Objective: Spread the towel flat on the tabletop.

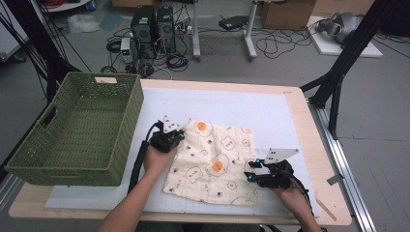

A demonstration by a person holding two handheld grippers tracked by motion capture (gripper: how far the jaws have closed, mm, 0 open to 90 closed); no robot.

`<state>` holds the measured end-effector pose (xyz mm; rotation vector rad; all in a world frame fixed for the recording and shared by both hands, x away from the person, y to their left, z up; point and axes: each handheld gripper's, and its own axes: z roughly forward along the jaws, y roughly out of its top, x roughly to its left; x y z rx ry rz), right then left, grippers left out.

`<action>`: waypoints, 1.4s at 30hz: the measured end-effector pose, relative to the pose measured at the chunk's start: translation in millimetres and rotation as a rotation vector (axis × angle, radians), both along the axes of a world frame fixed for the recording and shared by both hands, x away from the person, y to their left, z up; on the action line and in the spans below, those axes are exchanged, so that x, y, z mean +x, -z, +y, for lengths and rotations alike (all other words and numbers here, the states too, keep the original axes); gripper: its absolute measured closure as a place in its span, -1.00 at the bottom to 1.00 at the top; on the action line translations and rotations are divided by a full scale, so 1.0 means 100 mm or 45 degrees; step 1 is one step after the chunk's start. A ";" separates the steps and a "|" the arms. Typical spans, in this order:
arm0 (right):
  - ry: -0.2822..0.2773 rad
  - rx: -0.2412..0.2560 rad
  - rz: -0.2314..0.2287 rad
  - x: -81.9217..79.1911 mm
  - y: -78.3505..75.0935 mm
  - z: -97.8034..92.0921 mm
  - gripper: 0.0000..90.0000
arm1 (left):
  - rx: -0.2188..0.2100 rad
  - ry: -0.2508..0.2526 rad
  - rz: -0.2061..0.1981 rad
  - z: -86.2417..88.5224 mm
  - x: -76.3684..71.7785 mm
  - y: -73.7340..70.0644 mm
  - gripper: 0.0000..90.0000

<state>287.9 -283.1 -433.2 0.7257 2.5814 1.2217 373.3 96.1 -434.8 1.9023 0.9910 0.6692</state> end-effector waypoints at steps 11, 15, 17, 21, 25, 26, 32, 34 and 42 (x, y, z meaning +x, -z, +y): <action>-0.044 0.001 0.020 -0.04 0.01 0.05 0.20 | -0.039 0.055 0.048 0.12 -0.11 -0.08 0.51; -0.054 0.036 0.019 -0.12 -0.02 -0.01 0.18 | -0.016 0.149 0.038 0.13 -0.28 -0.12 0.48; -0.059 0.035 0.017 -0.15 -0.01 -0.03 0.17 | -0.009 0.186 0.050 0.15 -0.38 -0.13 0.48; -0.078 0.034 0.010 -0.21 -0.01 -0.02 0.16 | -0.006 0.253 0.062 0.20 -0.54 -0.11 0.44; -0.088 0.045 0.018 -0.23 -0.01 -0.02 0.16 | -0.022 0.309 0.073 0.27 -0.70 -0.08 0.41; -0.090 0.055 0.019 -0.23 -0.01 -0.02 0.16 | -0.029 0.324 0.078 0.29 -0.74 -0.06 0.39; -0.122 0.040 0.036 -0.25 0.03 0.01 0.18 | -0.014 0.414 0.116 0.34 -0.91 0.02 0.37; -0.128 0.026 0.046 -0.25 0.04 0.03 0.21 | 0.007 0.437 0.149 0.35 -0.93 0.06 0.34; -0.156 -0.029 0.086 -0.17 0.12 0.12 0.44 | 0.066 0.575 0.232 0.36 -1.04 0.13 0.64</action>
